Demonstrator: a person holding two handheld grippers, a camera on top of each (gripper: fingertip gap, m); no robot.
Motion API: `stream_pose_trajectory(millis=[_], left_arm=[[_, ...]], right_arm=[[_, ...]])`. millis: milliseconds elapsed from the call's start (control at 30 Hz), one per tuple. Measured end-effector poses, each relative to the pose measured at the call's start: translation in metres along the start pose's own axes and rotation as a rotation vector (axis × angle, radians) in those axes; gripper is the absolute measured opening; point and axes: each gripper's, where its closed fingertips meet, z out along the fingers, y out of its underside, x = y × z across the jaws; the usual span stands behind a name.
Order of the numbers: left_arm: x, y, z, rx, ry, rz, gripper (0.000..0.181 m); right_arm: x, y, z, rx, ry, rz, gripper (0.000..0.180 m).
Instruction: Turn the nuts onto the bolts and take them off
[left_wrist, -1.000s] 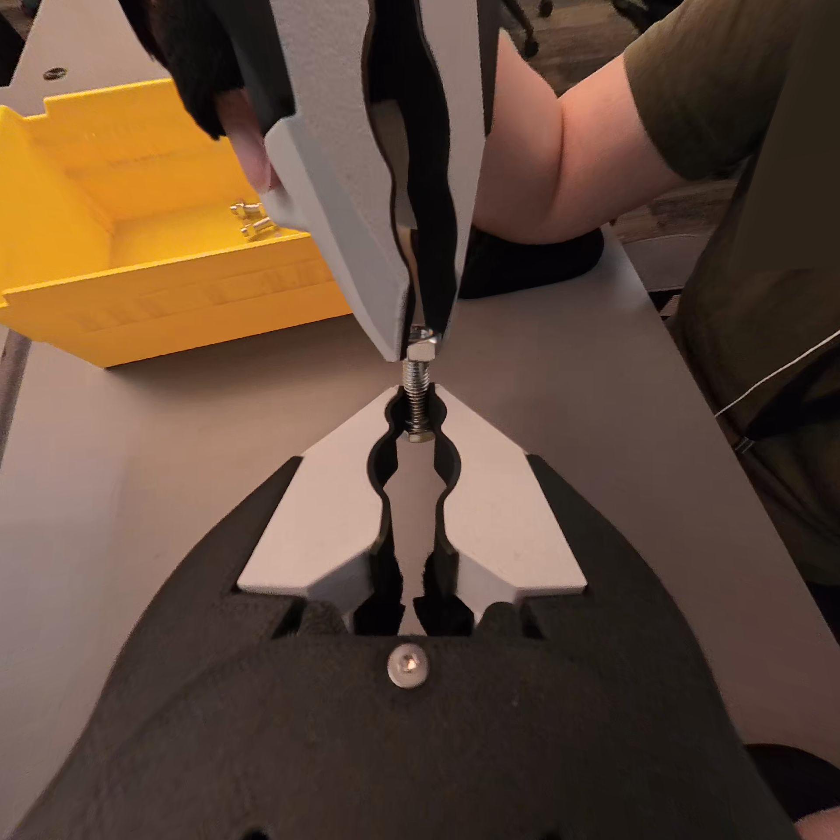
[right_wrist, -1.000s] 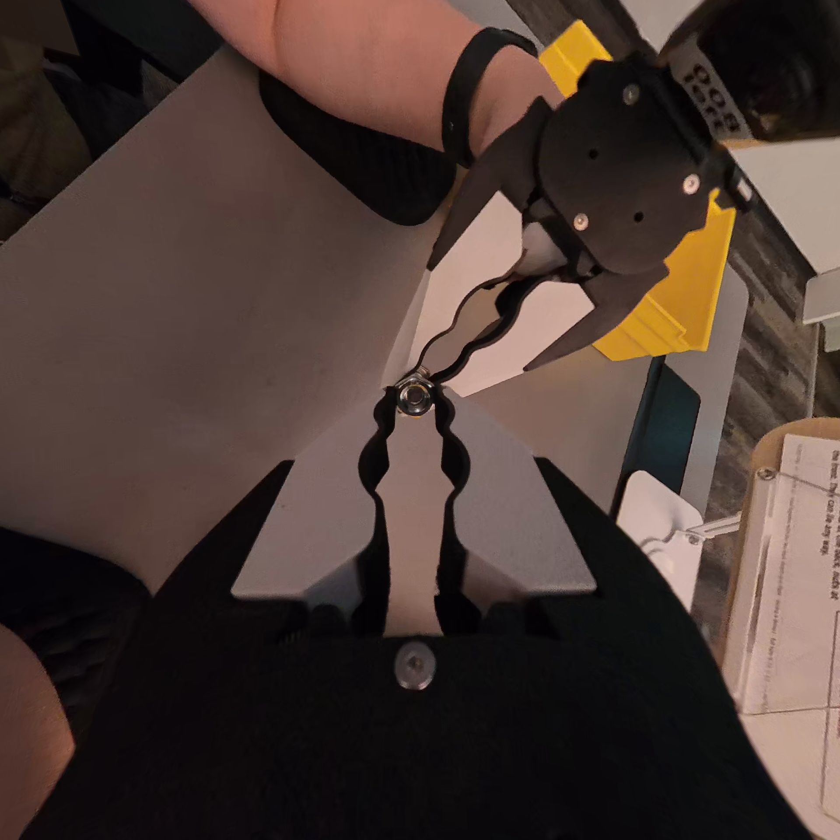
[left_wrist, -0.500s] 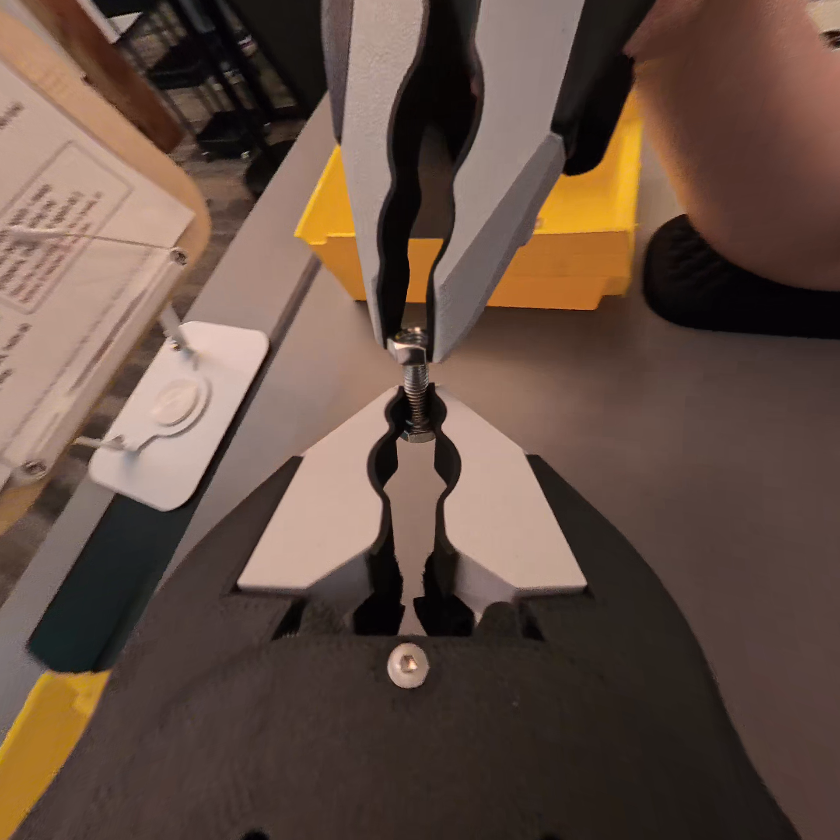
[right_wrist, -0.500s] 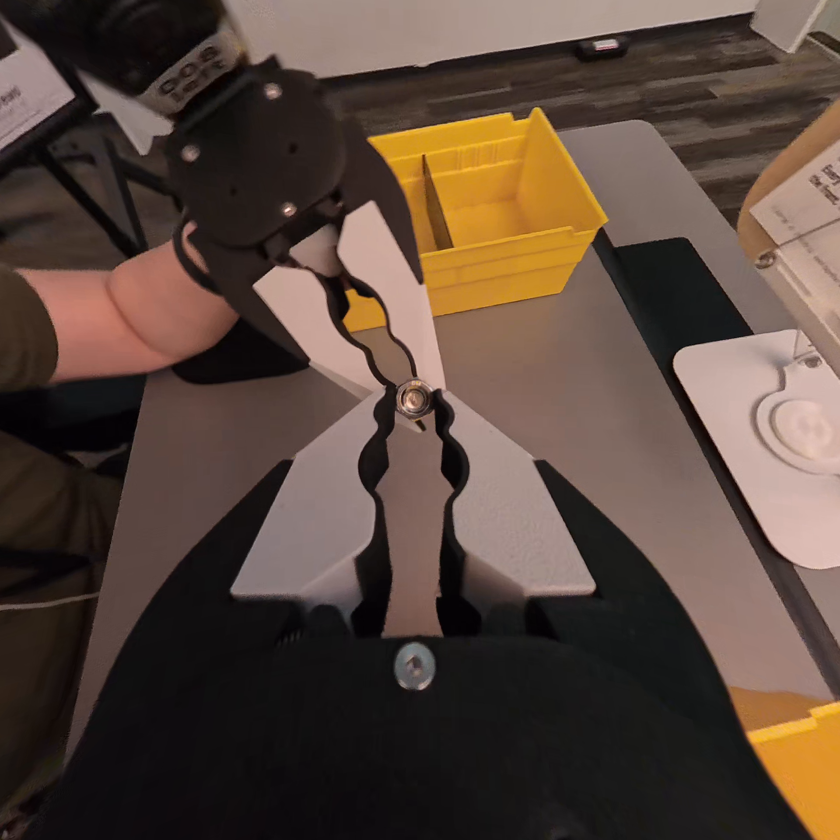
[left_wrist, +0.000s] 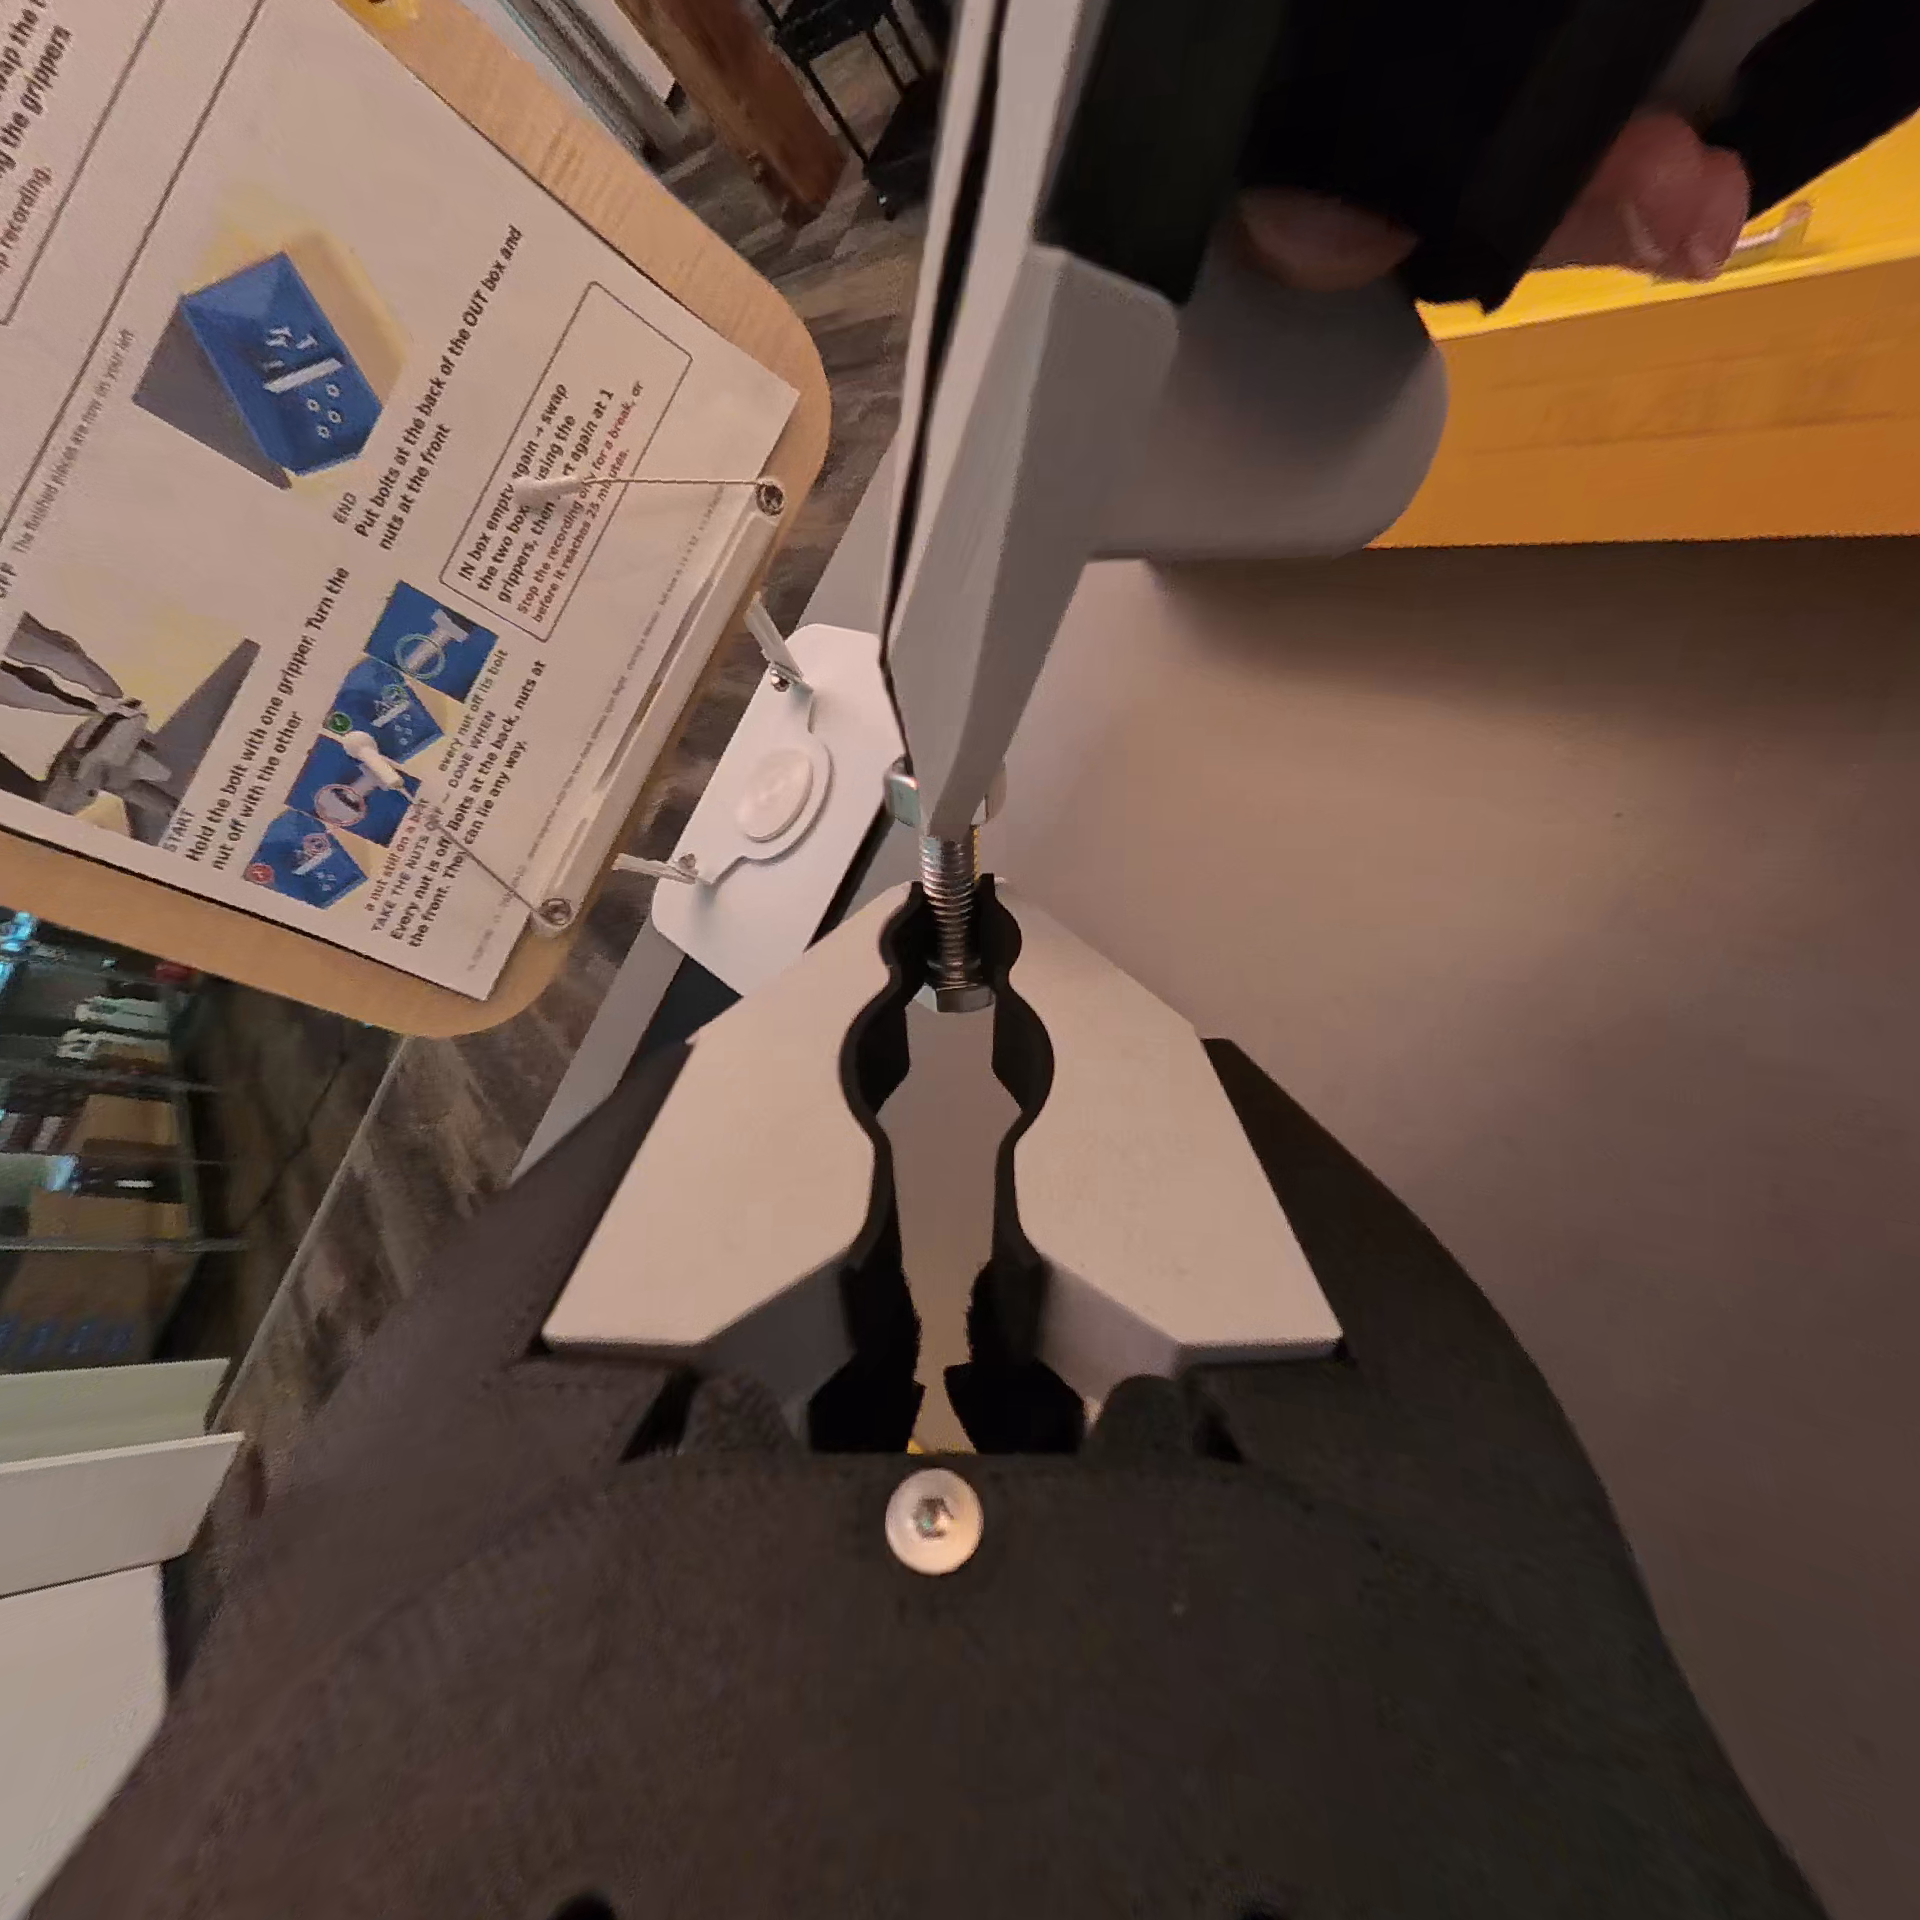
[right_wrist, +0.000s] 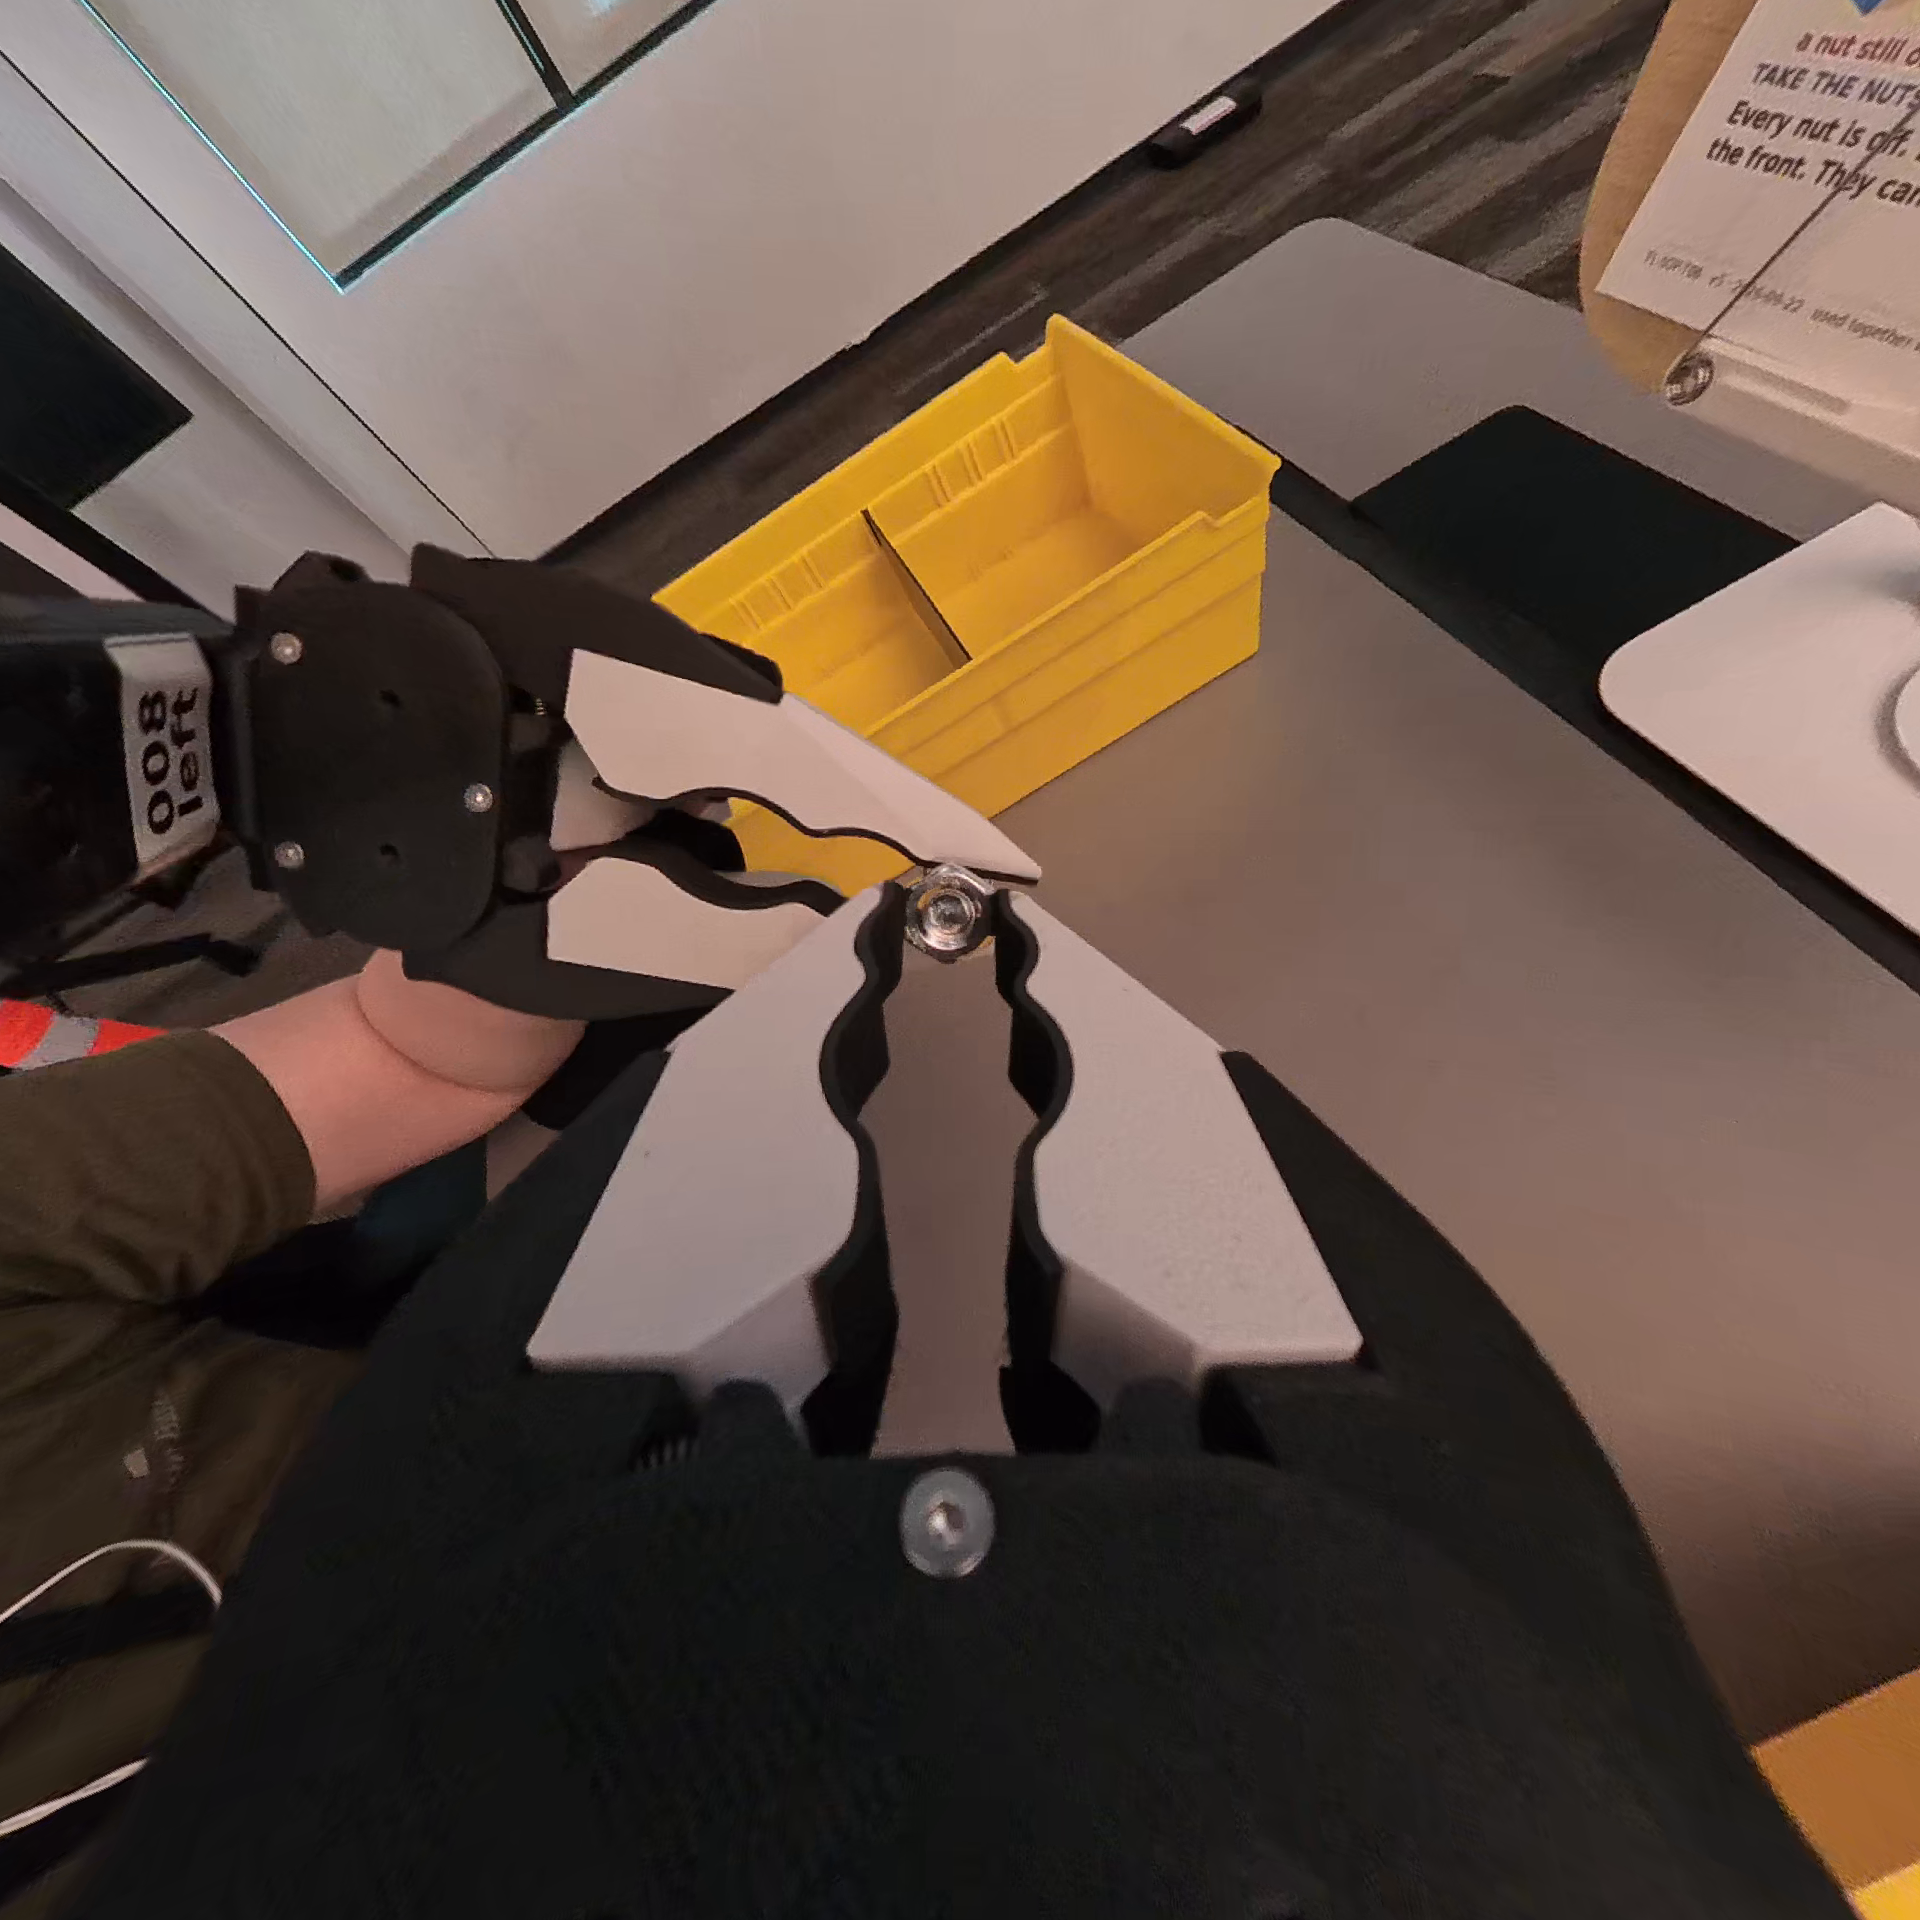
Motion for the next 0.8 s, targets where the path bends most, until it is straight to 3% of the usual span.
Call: stream_pose_trajectory(millis=[800], left_arm=[[-0.008,-0.011,-0.001,0.171,0.1,-0.218,0.007]], right_arm=[[-0.004,-0.01,-0.006,0.062,0.001,-0.108,0.023]])
